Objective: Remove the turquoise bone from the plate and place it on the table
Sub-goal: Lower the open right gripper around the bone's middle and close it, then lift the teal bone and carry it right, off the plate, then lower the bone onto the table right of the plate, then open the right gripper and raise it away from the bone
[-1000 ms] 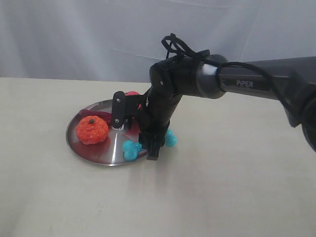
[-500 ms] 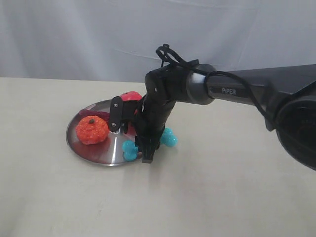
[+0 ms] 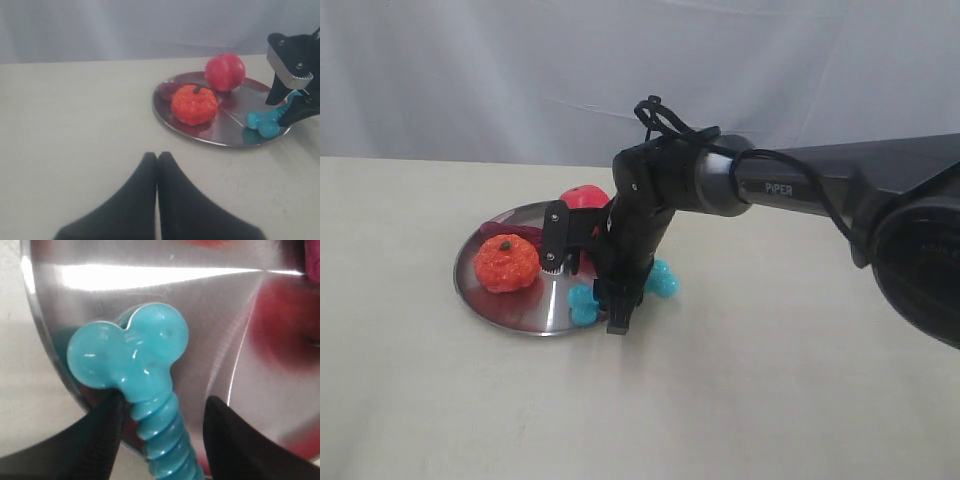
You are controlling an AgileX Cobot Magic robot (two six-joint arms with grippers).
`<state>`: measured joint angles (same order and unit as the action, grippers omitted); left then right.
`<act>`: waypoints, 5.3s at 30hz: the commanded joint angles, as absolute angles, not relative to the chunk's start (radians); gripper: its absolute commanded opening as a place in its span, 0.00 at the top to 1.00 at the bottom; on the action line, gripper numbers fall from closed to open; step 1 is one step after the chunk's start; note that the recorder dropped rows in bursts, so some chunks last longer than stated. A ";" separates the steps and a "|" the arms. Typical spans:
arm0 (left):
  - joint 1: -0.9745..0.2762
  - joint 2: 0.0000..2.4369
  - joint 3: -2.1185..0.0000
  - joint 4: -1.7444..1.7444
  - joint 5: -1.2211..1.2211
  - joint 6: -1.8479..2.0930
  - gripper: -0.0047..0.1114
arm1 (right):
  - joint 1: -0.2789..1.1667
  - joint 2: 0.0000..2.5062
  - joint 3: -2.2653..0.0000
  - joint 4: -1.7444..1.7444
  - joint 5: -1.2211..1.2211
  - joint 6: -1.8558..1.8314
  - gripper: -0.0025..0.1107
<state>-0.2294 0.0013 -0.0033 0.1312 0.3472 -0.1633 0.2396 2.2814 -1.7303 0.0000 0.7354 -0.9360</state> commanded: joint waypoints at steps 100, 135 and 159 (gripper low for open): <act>-0.232 0.000 0.000 0.132 0.346 -0.162 0.96 | 0.061 2.246 -1.674 -0.368 0.738 0.609 0.98; -0.232 0.000 0.000 0.132 0.346 -0.164 0.96 | 0.061 2.276 -1.674 -0.422 0.669 0.639 0.44; -0.232 0.000 0.000 0.132 0.346 -0.169 0.96 | 0.101 1.875 -1.674 -0.422 1.066 0.403 0.54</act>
